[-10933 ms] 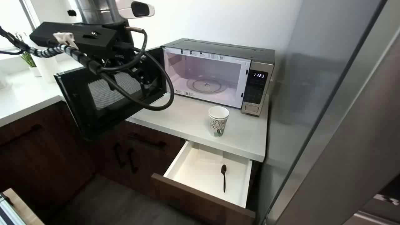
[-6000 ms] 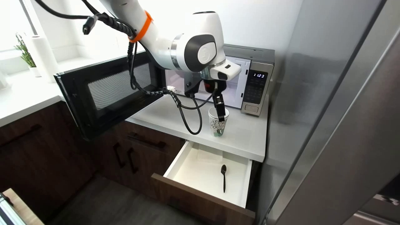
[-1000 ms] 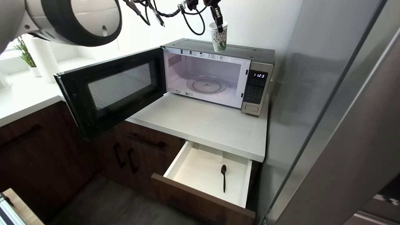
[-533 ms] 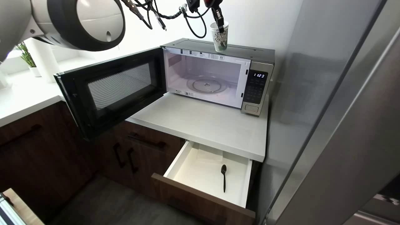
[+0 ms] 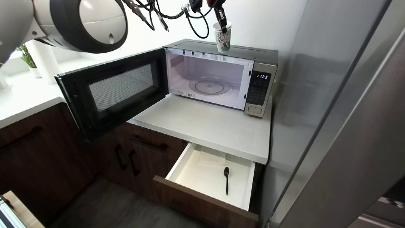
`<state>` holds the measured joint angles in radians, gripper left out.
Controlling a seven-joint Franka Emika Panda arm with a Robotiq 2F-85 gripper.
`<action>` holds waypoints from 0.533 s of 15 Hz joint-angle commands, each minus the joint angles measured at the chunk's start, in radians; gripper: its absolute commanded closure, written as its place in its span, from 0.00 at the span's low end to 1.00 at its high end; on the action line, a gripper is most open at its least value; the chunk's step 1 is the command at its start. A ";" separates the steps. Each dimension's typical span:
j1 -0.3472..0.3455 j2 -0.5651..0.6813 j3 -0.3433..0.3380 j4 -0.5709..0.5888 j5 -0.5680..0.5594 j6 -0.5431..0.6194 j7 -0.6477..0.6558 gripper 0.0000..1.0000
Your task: Put the paper cups on the microwave
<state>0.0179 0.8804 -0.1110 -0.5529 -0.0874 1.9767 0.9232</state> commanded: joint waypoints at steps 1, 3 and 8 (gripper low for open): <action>-0.001 0.011 0.004 0.034 0.012 -0.067 0.022 0.99; -0.001 0.010 0.004 0.038 0.013 -0.081 0.027 0.99; -0.001 0.014 0.004 0.043 0.012 -0.089 0.039 0.99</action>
<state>0.0184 0.8800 -0.1110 -0.5403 -0.0874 1.9281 0.9416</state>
